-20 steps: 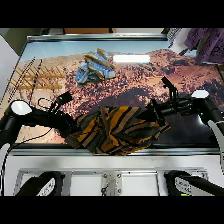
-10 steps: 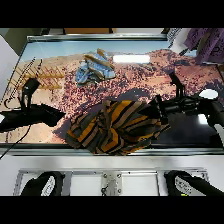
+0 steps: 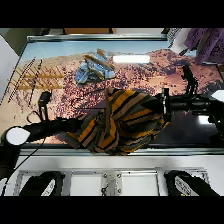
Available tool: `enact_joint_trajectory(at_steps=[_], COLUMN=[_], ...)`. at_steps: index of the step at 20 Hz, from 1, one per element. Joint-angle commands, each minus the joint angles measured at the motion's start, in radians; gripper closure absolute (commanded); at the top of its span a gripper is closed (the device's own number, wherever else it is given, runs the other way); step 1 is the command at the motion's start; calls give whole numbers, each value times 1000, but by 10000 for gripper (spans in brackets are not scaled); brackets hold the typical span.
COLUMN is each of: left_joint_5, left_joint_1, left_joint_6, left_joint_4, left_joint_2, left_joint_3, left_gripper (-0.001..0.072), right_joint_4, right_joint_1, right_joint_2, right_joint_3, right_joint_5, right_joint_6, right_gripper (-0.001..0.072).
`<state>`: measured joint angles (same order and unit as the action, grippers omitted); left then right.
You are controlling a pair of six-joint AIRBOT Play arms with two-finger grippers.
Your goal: Fold the clothes and pants, and hang the long-sleeved shirts on hangers.
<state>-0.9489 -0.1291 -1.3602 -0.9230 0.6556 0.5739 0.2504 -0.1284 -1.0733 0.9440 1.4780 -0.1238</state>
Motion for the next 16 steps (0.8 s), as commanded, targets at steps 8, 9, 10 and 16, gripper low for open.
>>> enact_joint_trajectory(at_steps=[8,9,10,16], left_joint_5=[391,402,407,465], left_joint_1=[-384,-404,-417,-432], left_joint_6=[-448,-448,-447,-455], left_joint_4=[146,170,192,194], left_joint_2=[269,275,277,278], left_joint_3=[-69,-69,-69,-69], left_gripper=[219,219,219,219], right_joint_4=[-5,-5,-5,-5], right_joint_1=[-1,-1,-1,-1], right_joint_2=[37,37,37,37], right_joint_3=[0,0,0,0], right_joint_5=[-15,-16,-16,-15], right_joint_6=[-11,-11,-11,-11], right_gripper=[706,707,707,706])
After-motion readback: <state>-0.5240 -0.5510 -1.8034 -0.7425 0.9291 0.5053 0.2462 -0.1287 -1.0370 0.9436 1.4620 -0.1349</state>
